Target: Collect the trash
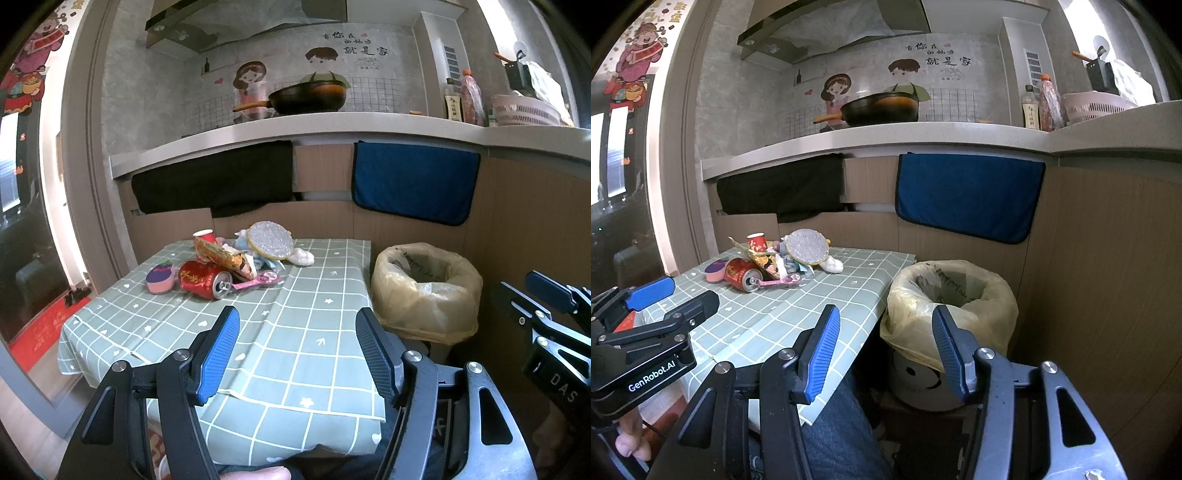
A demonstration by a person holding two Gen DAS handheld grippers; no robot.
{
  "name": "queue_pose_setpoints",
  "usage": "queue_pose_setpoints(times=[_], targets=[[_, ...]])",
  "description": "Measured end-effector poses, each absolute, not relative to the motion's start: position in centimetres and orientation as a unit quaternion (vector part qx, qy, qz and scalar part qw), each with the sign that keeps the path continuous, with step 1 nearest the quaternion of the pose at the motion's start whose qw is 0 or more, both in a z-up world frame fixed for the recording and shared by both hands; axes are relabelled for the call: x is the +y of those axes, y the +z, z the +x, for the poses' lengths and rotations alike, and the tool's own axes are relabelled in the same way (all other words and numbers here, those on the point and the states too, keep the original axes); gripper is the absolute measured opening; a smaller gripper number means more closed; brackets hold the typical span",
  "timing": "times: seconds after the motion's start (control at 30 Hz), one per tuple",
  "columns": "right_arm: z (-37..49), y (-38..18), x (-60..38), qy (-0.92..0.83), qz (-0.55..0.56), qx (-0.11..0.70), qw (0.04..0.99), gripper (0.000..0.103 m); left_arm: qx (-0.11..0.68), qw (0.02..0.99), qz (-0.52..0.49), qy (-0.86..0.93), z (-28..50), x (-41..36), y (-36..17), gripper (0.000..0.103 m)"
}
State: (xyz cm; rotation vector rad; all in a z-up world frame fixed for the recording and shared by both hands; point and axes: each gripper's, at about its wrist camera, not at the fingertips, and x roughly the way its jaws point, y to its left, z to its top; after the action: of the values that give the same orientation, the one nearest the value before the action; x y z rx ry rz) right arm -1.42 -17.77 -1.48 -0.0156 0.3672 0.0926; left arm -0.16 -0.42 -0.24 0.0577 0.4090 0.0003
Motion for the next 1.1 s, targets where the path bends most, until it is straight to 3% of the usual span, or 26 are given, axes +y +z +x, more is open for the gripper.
queue_pose_setpoints(times=[1.1], targets=[[-1.2, -1.9, -18.1, 0.039, 0.003, 0.185, 0.982, 0.050, 0.210, 0.977, 0.033, -0.002, 0.4, -1.7, -1.4, 0.066]])
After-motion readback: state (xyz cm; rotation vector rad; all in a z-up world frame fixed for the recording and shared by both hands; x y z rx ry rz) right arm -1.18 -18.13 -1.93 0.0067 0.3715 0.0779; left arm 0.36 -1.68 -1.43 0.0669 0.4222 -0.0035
